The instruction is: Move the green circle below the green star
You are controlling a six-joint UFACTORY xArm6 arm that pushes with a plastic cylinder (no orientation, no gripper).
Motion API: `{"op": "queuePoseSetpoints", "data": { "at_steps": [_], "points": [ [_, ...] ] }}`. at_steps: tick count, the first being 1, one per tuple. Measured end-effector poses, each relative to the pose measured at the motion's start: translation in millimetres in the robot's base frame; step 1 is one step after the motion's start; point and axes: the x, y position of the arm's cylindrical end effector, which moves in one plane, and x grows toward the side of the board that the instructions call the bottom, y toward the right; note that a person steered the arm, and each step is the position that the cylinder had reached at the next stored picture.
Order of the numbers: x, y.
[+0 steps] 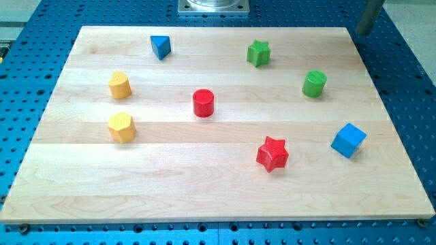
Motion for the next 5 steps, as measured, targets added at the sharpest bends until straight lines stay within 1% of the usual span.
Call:
{"op": "queuePoseSetpoints", "data": {
  "at_steps": [1, 2, 3, 4, 5],
  "points": [
    [2.1, -0.1],
    [8.9, -16.6],
    [94.0, -66.4],
    [166.6, -86.5],
    [174.3, -108.2]
  ]
}}
